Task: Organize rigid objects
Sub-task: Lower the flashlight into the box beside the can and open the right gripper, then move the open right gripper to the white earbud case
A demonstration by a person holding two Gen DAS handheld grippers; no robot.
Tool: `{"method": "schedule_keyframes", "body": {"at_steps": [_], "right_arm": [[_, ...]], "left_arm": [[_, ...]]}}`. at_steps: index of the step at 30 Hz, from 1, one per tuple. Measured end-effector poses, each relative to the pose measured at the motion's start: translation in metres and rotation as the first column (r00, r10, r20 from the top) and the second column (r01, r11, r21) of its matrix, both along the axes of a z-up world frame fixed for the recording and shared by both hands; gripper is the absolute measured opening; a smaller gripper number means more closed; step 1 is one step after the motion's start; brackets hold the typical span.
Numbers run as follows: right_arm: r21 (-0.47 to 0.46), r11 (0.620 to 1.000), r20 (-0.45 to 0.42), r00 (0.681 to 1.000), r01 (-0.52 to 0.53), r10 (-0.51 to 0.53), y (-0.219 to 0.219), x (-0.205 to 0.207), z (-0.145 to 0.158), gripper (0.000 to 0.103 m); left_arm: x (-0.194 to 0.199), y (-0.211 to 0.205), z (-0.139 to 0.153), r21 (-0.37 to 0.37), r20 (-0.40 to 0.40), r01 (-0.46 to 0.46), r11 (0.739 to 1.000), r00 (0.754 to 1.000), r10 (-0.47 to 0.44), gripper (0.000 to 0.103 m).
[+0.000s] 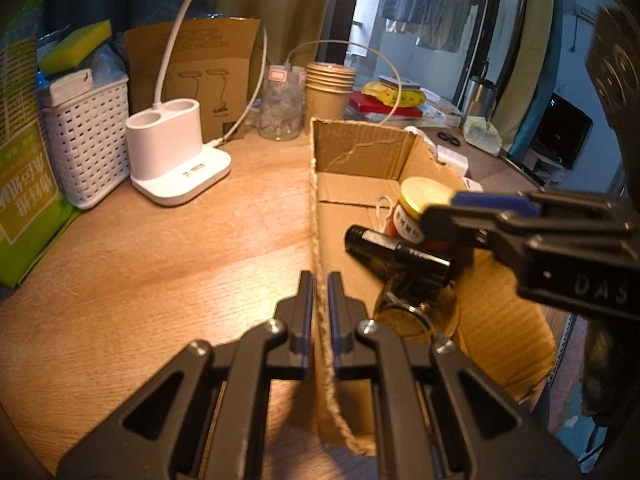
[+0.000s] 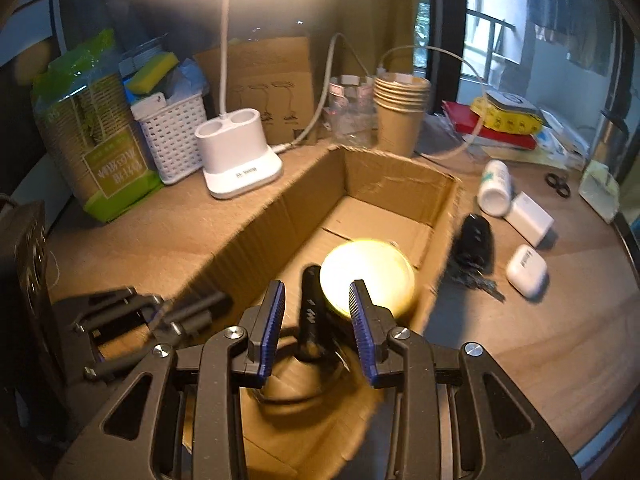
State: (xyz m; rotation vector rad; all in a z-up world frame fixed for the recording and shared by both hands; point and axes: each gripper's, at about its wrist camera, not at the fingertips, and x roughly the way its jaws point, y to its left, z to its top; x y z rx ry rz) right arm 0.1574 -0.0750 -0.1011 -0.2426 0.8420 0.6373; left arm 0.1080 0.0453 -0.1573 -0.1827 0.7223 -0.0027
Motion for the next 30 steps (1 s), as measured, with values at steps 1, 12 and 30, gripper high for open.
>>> {"method": "schedule_keyframes", "body": {"at_steps": [1,12,30], "right_arm": [[0.000,1.000,0.003,1.000,0.007,-0.007,-0.004,-0.001,0.000,0.035],[0.022,0.994,0.034,0.994,0.104,-0.105,-0.050,0.004,0.004,0.043],[0.048,0.952,0.048,0.952,0.301,-0.303,-0.118,0.048,-0.009,0.053]], "left_arm": [[0.000,0.000,0.000,0.000,0.000,0.000,1.000,1.000,0.000,0.007],[0.002,-0.001,-0.001,0.016,-0.010,-0.008,1.000,1.000,0.008,0.007],[0.004,-0.002,-0.002,0.036,-0.019,-0.017,0.999,1.000,0.017,0.007]]}}
